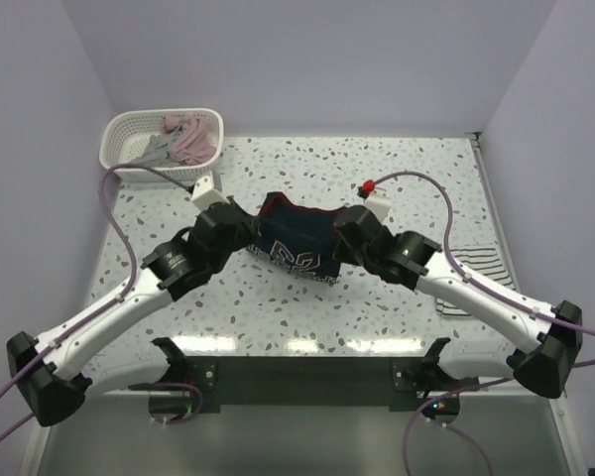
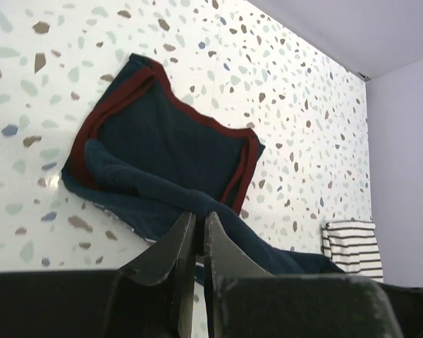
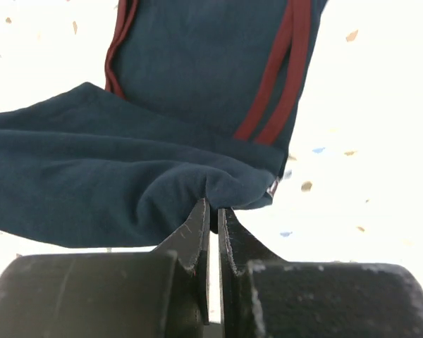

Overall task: Fold and stack the tank tops
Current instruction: Fold the tank top

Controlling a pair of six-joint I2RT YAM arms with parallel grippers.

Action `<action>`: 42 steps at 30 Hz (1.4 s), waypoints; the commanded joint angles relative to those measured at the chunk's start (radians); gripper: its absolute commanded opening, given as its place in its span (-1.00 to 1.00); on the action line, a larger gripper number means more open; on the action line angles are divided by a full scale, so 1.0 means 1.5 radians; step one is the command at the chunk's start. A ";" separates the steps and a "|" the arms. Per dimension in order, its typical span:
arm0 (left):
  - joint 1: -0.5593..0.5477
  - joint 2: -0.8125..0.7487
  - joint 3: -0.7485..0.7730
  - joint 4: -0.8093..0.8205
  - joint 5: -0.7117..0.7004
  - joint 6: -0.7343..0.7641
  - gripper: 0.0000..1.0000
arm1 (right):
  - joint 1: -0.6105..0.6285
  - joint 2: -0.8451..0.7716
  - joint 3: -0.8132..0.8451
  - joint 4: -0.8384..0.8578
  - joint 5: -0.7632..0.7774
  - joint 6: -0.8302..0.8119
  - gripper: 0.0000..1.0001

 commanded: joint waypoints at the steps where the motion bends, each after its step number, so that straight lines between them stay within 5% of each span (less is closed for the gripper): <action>1: 0.063 0.070 0.055 0.153 0.116 0.129 -1.00 | -0.075 0.061 0.066 0.048 -0.093 -0.109 -1.00; 16: 0.297 0.502 0.287 0.354 0.390 0.160 -0.99 | -0.349 0.428 0.337 0.111 -0.299 -0.197 -0.99; 17: 0.311 0.560 0.300 0.362 0.408 0.162 -0.93 | -0.367 0.461 0.344 0.116 -0.303 -0.198 -0.92; 21: 0.346 0.675 0.356 0.442 0.496 0.160 -0.12 | -0.405 0.533 0.394 0.142 -0.310 -0.214 -0.11; 25: 0.360 0.690 0.397 0.427 0.515 0.189 0.12 | -0.410 0.533 0.422 0.098 -0.280 -0.238 0.18; 28: 0.361 0.636 0.368 0.404 0.484 0.197 0.11 | -0.407 0.471 0.359 0.119 -0.275 -0.228 0.21; 34: 0.360 0.558 0.310 0.203 0.268 0.195 -0.10 | -0.334 0.382 0.211 0.119 -0.225 -0.191 0.13; 42: 0.359 0.565 0.155 0.225 0.272 0.193 -0.66 | -0.276 0.409 0.137 0.163 -0.220 -0.135 -0.10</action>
